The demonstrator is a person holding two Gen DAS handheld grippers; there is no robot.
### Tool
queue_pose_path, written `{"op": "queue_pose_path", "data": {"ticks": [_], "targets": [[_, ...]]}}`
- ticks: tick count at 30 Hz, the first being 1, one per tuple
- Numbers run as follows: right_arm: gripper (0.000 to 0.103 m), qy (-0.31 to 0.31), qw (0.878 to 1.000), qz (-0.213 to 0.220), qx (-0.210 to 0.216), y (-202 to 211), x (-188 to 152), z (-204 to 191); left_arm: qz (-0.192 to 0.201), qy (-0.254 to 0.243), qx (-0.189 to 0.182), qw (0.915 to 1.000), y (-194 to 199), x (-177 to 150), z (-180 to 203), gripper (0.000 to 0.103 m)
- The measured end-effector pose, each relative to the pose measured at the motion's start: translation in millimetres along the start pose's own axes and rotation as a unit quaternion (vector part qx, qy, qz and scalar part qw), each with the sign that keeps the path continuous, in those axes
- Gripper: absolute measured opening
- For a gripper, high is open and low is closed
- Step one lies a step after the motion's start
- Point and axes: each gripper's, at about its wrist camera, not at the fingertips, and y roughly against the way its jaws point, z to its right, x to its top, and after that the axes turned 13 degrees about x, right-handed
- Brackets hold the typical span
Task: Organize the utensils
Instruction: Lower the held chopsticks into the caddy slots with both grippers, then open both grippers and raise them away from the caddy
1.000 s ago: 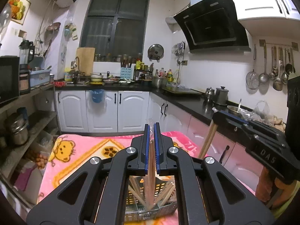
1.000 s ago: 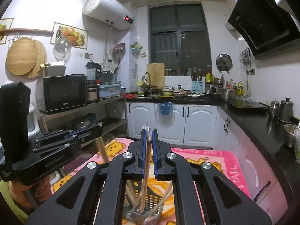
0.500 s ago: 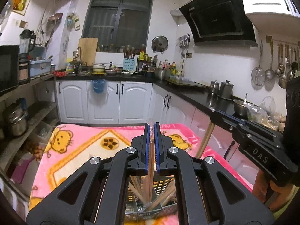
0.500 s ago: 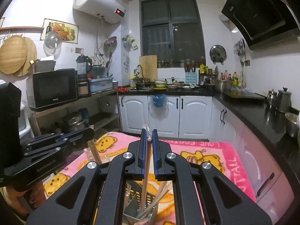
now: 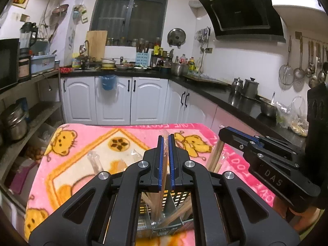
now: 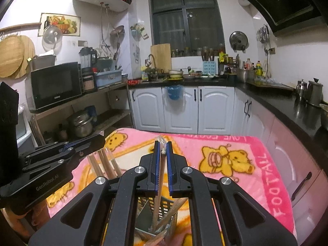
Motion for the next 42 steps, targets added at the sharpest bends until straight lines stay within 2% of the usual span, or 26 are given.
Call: {"op": "queue_pose_path", "data": {"ticks": [19, 23, 31, 33, 42], "targets": [[0.007, -0.014, 0.999, -0.044, 0.011, -13, -16, 3, -0.039, 0.007, -0.004, 0.9992, -18, -21, -5, 0.003], [0.009, -0.014, 0.999, -0.049, 0.009, -10, -18, 3, -0.042, 0.008, -0.004, 0.9991, -16, -24, -7, 0.012], [0.013, -0.021, 0.998, -0.054, 0.009, -1, -21, 3, -0.047, 0.01, -0.002, 0.9988, -8, -28, -13, 0.022], [0.018, -0.024, 0.998, -0.054, 0.01, 2, -22, 3, -0.046, 0.012, -0.001, 0.9989, -6, -29, -14, 0.027], [0.027, -0.022, 0.999, -0.049, 0.008, 15, -23, 2, -0.045, 0.008, 0.002, 0.999, 7, -35, -19, 0.043]]}}
